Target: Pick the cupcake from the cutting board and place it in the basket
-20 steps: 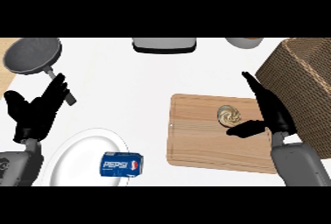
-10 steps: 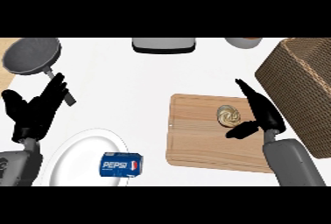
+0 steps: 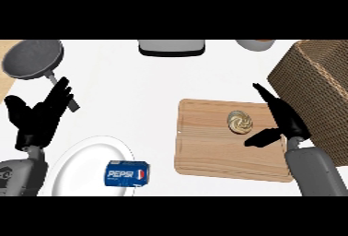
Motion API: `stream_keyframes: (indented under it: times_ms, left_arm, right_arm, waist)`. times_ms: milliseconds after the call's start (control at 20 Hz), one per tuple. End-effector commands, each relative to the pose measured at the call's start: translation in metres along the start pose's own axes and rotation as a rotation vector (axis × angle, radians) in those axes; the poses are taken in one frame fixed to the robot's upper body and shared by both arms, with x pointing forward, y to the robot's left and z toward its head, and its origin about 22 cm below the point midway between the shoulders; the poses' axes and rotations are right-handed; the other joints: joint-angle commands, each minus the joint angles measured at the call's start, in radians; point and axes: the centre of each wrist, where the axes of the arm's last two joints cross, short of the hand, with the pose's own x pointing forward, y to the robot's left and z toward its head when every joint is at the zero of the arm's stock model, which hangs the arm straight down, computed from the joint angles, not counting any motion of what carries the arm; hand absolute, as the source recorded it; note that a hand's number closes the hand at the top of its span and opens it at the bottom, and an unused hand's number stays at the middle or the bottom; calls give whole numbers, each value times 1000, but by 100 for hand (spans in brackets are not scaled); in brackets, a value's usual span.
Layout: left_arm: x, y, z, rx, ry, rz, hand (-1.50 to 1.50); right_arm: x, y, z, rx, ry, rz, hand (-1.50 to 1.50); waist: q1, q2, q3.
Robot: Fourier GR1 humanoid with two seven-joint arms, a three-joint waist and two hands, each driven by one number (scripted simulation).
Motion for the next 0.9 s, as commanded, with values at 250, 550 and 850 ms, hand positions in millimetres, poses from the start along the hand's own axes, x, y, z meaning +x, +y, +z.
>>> stream_keyframes:
  times_ms: [250, 550, 850]
  left_arm:
    - [-8, 13, -4, 11, 8, 5, 0]
    - [5, 10, -6, 0, 11, -1, 0]
    - [18, -3, -3, -6, 2, 7, 0]
  right_arm:
    - [9, 15, 7, 33, -67, 0, -150]
    - [-1, 49, 1, 21, 8, 63, -150]
    - [-2, 64, -11, 22, 11, 98, -150]
  waist:
    - [-1, 0, 0]
    - [1, 1, 0]
    - [4, 1, 0]
